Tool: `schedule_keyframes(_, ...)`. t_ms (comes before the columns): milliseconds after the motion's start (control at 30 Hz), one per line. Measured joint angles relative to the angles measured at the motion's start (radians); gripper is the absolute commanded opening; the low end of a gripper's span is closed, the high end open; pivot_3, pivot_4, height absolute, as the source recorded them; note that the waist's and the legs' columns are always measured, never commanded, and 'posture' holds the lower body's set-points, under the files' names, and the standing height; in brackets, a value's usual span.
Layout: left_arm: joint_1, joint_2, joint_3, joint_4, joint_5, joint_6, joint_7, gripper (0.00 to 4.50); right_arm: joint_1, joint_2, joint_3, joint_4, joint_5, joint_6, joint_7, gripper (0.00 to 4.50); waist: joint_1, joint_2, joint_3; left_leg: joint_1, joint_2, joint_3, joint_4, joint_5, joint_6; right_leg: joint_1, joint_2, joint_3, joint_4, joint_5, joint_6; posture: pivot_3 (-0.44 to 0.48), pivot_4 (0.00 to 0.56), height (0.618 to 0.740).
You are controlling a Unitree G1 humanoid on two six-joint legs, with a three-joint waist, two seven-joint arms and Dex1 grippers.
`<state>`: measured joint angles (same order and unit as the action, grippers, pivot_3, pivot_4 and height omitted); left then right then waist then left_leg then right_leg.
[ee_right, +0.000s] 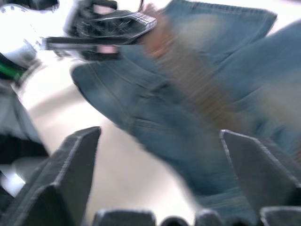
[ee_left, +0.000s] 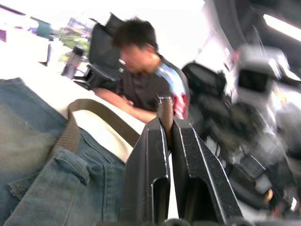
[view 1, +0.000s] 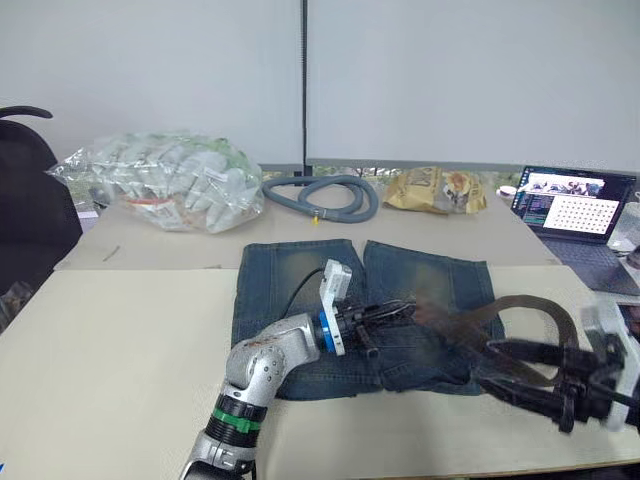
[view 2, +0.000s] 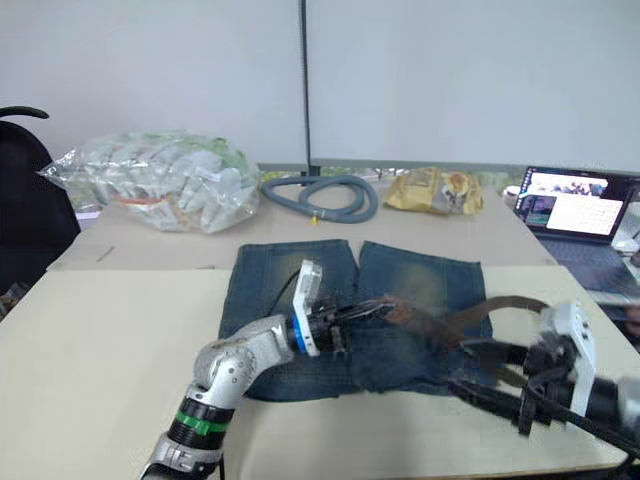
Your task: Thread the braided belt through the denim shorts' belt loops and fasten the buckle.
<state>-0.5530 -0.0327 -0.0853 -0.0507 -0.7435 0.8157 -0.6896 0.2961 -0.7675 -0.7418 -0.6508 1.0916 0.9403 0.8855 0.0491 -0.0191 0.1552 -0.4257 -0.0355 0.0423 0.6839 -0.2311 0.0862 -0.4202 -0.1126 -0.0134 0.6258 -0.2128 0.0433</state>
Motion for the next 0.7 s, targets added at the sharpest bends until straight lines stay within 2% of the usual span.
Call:
schedule_keyframes(100, -0.001, -0.071, 0.059, -0.010, -0.119, 0.128, 0.110, 0.00, 0.030, 0.158, 0.062, -0.080, 0.121, -0.010, -0.198, 4.46, -0.013, 0.000, 0.000, 0.000, 0.000, 0.000, 0.000, 0.000, 0.000, 0.001, 0.001, 0.000, 0.000, 0.000, 0.001, 0.000, 0.150, 0.740)
schedule_keyframes(167, -0.008, -0.096, 0.076, -0.015, -0.167, 0.169, 0.150, 0.00, 0.029, 0.207, 0.120, -0.086, 0.145, -0.018, -0.258, 4.46, -0.013, 0.001, 0.000, 0.000, -0.001, 0.001, 0.001, 0.000, 0.000, 0.000, 0.001, 0.000, 0.000, 0.000, 0.001, 0.000, 0.150, 0.740)
schedule_keyframes(300, -0.016, -0.118, 0.160, -0.008, -0.308, 0.259, 0.289, 0.00, -0.059, 0.433, 0.262, -0.003, 0.146, -0.107, -0.415, 4.46, -0.021, 0.000, -0.001, 0.001, 0.000, 0.001, 0.001, 0.000, 0.000, 0.000, 0.005, 0.000, 0.000, 0.000, 0.001, 0.000, 0.150, 0.740)
schedule_keyframes(467, -0.017, -0.118, 0.192, 0.008, -0.366, 0.277, 0.360, 0.00, -0.151, 0.615, 0.299, 0.091, 0.150, -0.255, -0.503, 4.46, -0.020, 0.001, -0.001, 0.001, -0.002, 0.001, 0.001, 0.000, 0.000, -0.001, 0.008, 0.000, 0.001, 0.000, 0.001, 0.000, 0.150, 0.740)
schedule_keyframes(567, -0.016, -0.118, 0.192, 0.024, -0.368, 0.275, 0.376, 0.00, -0.195, 0.687, 0.308, 0.113, 0.155, -0.335, -0.518, 4.46, -0.021, 0.001, -0.001, 0.001, -0.002, 0.001, 0.001, 0.000, 0.000, -0.001, 0.009, -0.001, 0.001, 0.000, 0.002, 0.000, 0.150, 0.740)
schedule_keyframes(700, -0.016, -0.118, 0.172, 0.025, -0.368, 0.267, 0.380, 0.00, -0.229, 0.706, 0.311, 0.127, 0.184, -0.398, -0.536, 3.32, -0.022, 0.002, -0.001, 0.001, -0.002, 0.001, 0.001, 0.000, 0.000, -0.001, 0.010, -0.001, 0.001, 0.000, 0.002, 0.000, 0.150, 0.740)
